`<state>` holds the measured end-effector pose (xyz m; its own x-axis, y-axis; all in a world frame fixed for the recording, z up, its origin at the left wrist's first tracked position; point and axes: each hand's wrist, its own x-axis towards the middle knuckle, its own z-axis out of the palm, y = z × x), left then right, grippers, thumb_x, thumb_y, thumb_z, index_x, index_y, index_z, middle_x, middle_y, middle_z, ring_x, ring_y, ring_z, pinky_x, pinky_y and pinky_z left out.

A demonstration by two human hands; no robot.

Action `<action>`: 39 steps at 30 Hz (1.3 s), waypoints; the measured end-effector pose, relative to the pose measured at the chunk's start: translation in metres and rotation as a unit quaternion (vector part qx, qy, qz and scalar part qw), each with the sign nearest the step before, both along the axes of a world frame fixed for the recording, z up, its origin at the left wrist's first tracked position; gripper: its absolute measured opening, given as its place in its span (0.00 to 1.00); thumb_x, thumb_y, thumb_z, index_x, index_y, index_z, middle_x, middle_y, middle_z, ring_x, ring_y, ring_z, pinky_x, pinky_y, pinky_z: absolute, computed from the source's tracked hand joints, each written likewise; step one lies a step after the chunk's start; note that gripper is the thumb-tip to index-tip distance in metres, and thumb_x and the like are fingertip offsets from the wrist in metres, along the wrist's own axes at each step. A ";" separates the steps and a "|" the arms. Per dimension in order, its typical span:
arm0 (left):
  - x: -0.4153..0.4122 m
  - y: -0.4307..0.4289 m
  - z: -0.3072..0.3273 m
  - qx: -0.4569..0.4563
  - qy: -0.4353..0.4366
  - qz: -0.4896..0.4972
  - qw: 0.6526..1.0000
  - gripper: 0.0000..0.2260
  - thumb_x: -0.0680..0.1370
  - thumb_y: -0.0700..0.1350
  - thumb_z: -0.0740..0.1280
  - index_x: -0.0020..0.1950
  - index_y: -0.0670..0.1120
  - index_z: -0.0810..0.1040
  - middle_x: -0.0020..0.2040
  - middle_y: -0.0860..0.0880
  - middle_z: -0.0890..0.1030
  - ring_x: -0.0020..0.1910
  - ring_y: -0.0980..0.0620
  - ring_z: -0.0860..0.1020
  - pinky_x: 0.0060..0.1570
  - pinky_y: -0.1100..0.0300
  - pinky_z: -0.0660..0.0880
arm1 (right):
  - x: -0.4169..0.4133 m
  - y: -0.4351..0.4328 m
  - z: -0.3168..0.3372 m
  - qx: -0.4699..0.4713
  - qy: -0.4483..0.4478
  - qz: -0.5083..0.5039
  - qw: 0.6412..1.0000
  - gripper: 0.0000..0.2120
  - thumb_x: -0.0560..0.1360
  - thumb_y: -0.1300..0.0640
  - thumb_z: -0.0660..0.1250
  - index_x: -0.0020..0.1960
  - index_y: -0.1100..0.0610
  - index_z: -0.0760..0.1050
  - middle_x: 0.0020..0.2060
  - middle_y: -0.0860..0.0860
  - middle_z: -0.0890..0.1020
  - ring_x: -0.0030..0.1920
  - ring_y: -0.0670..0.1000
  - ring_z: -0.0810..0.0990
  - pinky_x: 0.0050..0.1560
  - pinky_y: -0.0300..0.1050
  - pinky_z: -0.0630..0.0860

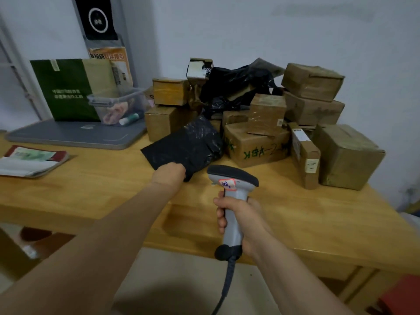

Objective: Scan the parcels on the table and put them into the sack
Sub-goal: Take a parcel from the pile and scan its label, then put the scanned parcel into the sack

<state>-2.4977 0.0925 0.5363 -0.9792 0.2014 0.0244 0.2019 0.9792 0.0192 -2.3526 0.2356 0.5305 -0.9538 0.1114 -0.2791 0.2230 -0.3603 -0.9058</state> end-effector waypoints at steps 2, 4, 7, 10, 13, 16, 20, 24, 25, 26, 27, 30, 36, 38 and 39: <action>0.022 -0.004 0.005 -0.003 -0.018 -0.016 1.000 0.12 0.81 0.42 0.61 0.62 0.48 0.78 0.59 0.46 0.78 0.57 0.46 0.77 0.56 0.54 0.75 | 0.011 -0.002 0.000 0.005 -0.001 -0.003 1.000 0.05 0.71 0.67 0.69 0.43 0.61 0.74 0.26 0.54 0.74 0.22 0.50 0.70 0.25 0.41 0.69; 0.048 -0.011 0.011 -0.004 -0.034 -0.047 0.998 0.11 0.80 0.44 0.63 0.59 0.51 0.79 0.58 0.50 0.79 0.56 0.48 0.77 0.55 0.54 0.76 | 0.023 -0.003 0.002 0.010 0.000 -0.004 1.000 0.05 0.72 0.67 0.69 0.43 0.61 0.74 0.26 0.54 0.74 0.22 0.50 0.70 0.25 0.40 0.69; 0.080 -0.027 0.015 -0.016 -0.037 -0.137 0.990 0.13 0.76 0.51 0.68 0.60 0.52 0.79 0.62 0.53 0.74 0.62 0.51 0.73 0.60 0.56 0.71 | 0.044 -0.006 0.006 0.016 -0.002 0.002 1.000 0.05 0.72 0.67 0.68 0.44 0.60 0.73 0.26 0.54 0.74 0.22 0.49 0.70 0.25 0.40 0.69; 0.105 -0.045 0.010 0.046 -0.156 -0.124 0.979 0.41 0.70 0.57 0.74 0.77 0.47 0.59 0.75 0.49 0.60 0.72 0.48 0.63 0.70 0.56 0.64 | 0.064 -0.011 0.007 0.027 -0.006 0.009 1.000 0.05 0.72 0.67 0.68 0.42 0.60 0.73 0.25 0.53 0.75 0.22 0.49 0.70 0.25 0.40 0.69; 0.123 -0.059 -0.004 -0.012 -0.130 -0.110 0.985 0.39 0.73 0.49 0.73 0.79 0.48 0.56 0.77 0.51 0.59 0.74 0.51 0.61 0.72 0.59 0.61 | 0.080 -0.016 0.008 0.036 -0.007 0.011 0.999 0.05 0.72 0.67 0.68 0.41 0.61 0.73 0.25 0.53 0.75 0.23 0.50 0.71 0.26 0.41 0.69; 0.132 -0.067 -0.007 0.017 -0.033 -0.107 0.994 0.19 0.80 0.40 0.63 0.70 0.53 0.72 0.70 0.50 0.73 0.68 0.50 0.71 0.68 0.55 0.68 | 0.094 -0.019 0.010 0.043 -0.004 0.011 0.999 0.04 0.72 0.66 0.68 0.43 0.61 0.74 0.26 0.54 0.76 0.23 0.50 0.71 0.26 0.41 0.70; 0.138 -0.067 0.048 0.172 0.001 -0.061 0.983 0.13 0.80 0.39 0.61 0.63 0.50 0.77 0.61 0.50 0.77 0.62 0.50 0.74 0.61 0.57 0.70 | 0.109 -0.021 0.013 0.073 0.006 0.004 0.997 0.04 0.72 0.65 0.70 0.46 0.61 0.75 0.27 0.53 0.77 0.24 0.49 0.73 0.26 0.41 0.72; 0.128 -0.069 0.125 0.207 0.097 -0.038 0.973 0.10 0.79 0.42 0.65 0.60 0.48 0.78 0.52 0.51 0.75 0.54 0.50 0.76 0.54 0.56 0.70 | 0.123 -0.029 0.020 0.098 0.027 0.016 0.995 0.05 0.72 0.65 0.70 0.42 0.61 0.74 0.26 0.53 0.76 0.24 0.49 0.73 0.26 0.42 0.71; 0.126 -0.069 0.140 0.201 0.116 -0.036 0.972 0.10 0.78 0.43 0.66 0.59 0.48 0.78 0.52 0.51 0.76 0.53 0.50 0.76 0.55 0.54 0.72 | 0.124 -0.032 0.022 0.104 0.035 0.017 0.994 0.05 0.72 0.65 0.70 0.42 0.61 0.74 0.26 0.53 0.76 0.24 0.49 0.73 0.26 0.42 0.71; 0.125 -0.068 0.152 0.199 0.128 -0.037 0.971 0.10 0.78 0.44 0.66 0.59 0.48 0.78 0.50 0.49 0.77 0.52 0.49 0.77 0.54 0.53 0.74 | 0.125 -0.033 0.024 0.112 0.042 0.016 0.993 0.05 0.72 0.65 0.70 0.42 0.61 0.74 0.26 0.54 0.77 0.24 0.49 0.73 0.26 0.42 0.72; 0.124 -0.066 0.164 0.194 0.133 -0.037 0.971 0.10 0.78 0.44 0.66 0.60 0.47 0.79 0.49 0.49 0.77 0.50 0.48 0.77 0.52 0.53 0.74 | 0.127 -0.035 0.027 0.121 0.051 0.015 0.991 0.05 0.72 0.65 0.70 0.42 0.60 0.74 0.26 0.53 0.77 0.23 0.49 0.73 0.26 0.42 0.72; 0.124 -0.063 0.192 0.158 0.137 -0.044 0.977 0.12 0.79 0.44 0.66 0.61 0.43 0.79 0.47 0.48 0.76 0.47 0.49 0.75 0.50 0.54 0.74 | 0.133 -0.038 0.034 0.137 0.078 0.020 0.987 0.05 0.72 0.65 0.69 0.42 0.60 0.74 0.24 0.52 0.77 0.23 0.49 0.73 0.26 0.41 0.72; 0.127 -0.068 0.208 0.124 0.132 -0.049 0.982 0.10 0.76 0.43 0.70 0.57 0.42 0.82 0.46 0.47 0.78 0.46 0.49 0.75 0.48 0.56 0.70 | 0.142 -0.049 0.042 0.200 0.119 0.061 0.971 0.05 0.71 0.65 0.69 0.43 0.60 0.73 0.26 0.55 0.77 0.23 0.50 0.73 0.25 0.41 0.71; 0.129 -0.069 0.209 0.121 0.125 -0.049 0.984 0.10 0.75 0.43 0.71 0.56 0.42 0.82 0.48 0.45 0.80 0.46 0.49 0.75 0.48 0.56 0.70 | 0.144 -0.053 0.041 0.237 0.148 0.063 0.958 0.06 0.71 0.66 0.69 0.42 0.59 0.72 0.26 0.55 0.76 0.23 0.50 0.72 0.25 0.41 0.71; 0.130 -0.069 0.209 0.118 0.119 -0.047 0.985 0.11 0.75 0.43 0.72 0.56 0.42 0.82 0.48 0.45 0.80 0.47 0.49 0.75 0.49 0.57 0.71 | 0.145 -0.055 0.040 0.248 0.160 0.064 0.953 0.06 0.71 0.66 0.68 0.41 0.60 0.71 0.25 0.54 0.75 0.22 0.49 0.71 0.24 0.41 0.70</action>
